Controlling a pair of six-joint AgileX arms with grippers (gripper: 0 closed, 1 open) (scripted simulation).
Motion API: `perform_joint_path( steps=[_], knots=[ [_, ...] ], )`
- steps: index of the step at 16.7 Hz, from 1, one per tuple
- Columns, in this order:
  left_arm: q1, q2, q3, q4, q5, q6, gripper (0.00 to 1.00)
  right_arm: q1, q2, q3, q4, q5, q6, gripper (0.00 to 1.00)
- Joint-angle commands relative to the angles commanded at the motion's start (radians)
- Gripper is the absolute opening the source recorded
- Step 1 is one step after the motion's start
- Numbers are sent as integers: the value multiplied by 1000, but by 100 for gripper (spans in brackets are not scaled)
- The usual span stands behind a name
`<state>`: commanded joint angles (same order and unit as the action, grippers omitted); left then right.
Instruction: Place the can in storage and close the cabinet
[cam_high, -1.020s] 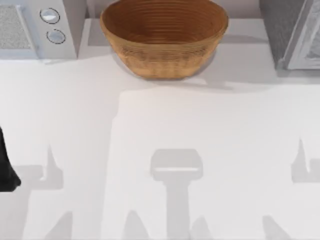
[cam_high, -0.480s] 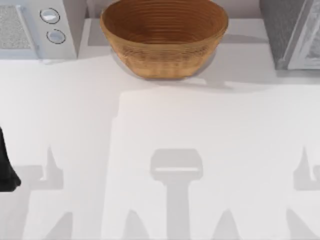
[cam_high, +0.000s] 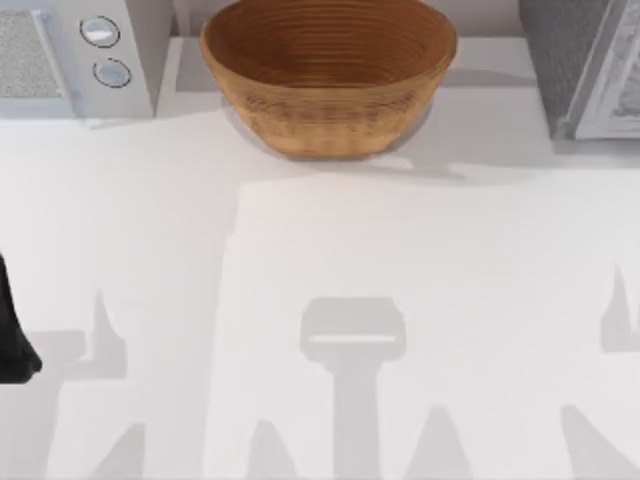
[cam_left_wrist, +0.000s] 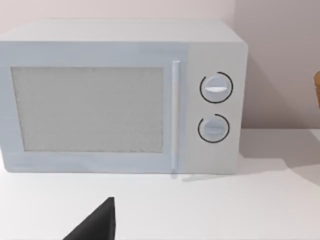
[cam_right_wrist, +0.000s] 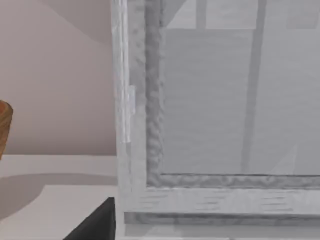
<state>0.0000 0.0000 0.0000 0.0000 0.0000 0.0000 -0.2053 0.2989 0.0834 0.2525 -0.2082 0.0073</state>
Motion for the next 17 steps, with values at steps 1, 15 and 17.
perform_joint_path(
  steps=[1, 15, 17],
  knots=[
    [0, 0, 0, 0, 0, 0, 100, -51, 82, 17, 60, -49, 1, 100],
    [0, 0, 0, 0, 0, 0, 100, -746, 1146, 251, 854, -726, 19, 100],
    [0, 0, 0, 0, 0, 0, 100, -792, 1216, 271, 914, -774, 17, 100]
  ],
)
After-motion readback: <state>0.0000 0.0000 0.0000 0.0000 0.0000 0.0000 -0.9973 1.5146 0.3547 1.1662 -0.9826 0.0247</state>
